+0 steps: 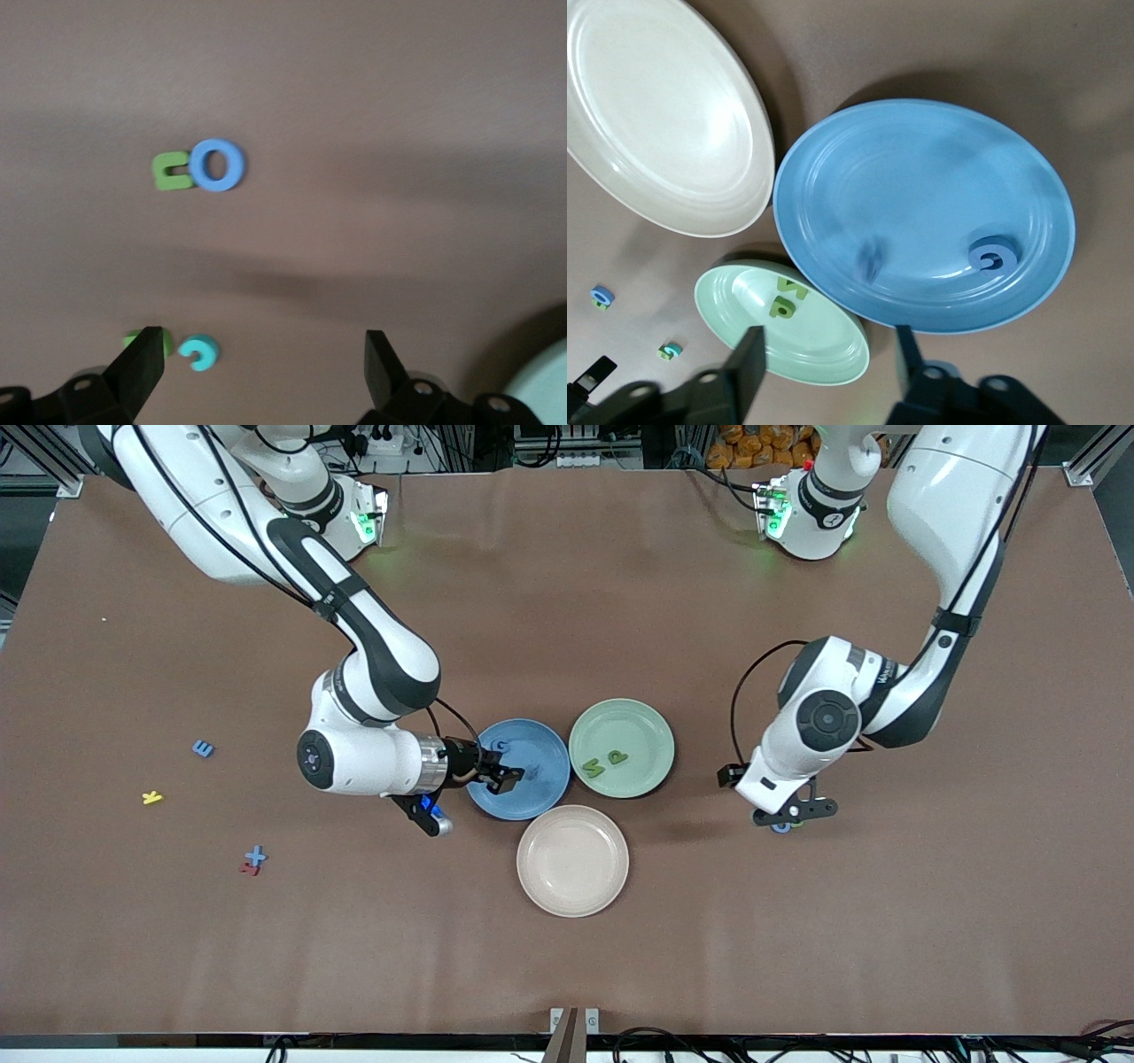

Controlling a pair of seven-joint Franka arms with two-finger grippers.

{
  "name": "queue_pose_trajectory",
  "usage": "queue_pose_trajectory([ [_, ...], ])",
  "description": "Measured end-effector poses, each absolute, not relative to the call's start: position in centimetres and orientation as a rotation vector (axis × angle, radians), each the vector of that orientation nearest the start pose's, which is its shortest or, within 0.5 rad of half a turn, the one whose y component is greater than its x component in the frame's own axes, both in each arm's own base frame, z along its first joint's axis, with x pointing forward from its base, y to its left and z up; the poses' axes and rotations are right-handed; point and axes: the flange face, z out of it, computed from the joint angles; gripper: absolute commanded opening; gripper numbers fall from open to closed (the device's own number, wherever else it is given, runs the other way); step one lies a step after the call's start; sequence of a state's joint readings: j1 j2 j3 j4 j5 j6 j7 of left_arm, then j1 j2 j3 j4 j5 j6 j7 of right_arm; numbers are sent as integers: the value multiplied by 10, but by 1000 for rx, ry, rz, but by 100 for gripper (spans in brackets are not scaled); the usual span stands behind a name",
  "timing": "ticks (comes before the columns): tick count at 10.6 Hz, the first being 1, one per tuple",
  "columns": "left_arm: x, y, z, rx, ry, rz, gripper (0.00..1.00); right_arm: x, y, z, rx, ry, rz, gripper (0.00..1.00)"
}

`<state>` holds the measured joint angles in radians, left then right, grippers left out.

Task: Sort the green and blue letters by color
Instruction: 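Grasp the blue x with the right gripper while the left gripper grasps green B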

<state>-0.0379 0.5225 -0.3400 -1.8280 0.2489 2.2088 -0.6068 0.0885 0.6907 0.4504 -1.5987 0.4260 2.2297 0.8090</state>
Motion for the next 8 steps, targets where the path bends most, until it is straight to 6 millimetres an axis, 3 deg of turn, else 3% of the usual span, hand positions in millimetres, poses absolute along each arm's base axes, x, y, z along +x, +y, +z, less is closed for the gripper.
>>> queue_pose_trajectory([
  [2, 590, -181, 234, -3076, -135, 140, 100, 618, 318, 257, -2538, 819, 496, 100],
  [3, 583, -166, 225, -3086, -118, 133, 100, 626, 300, 252, -2594, 820, 446, 100],
  [6, 566, -122, 221, -3084, 16, 154, 100, 654, 216, 230, -2870, 790, 230, 100],
  [8, 557, -110, 231, -3064, 308, 155, 100, 666, 159, 224, -2998, 685, 160, 100],
])
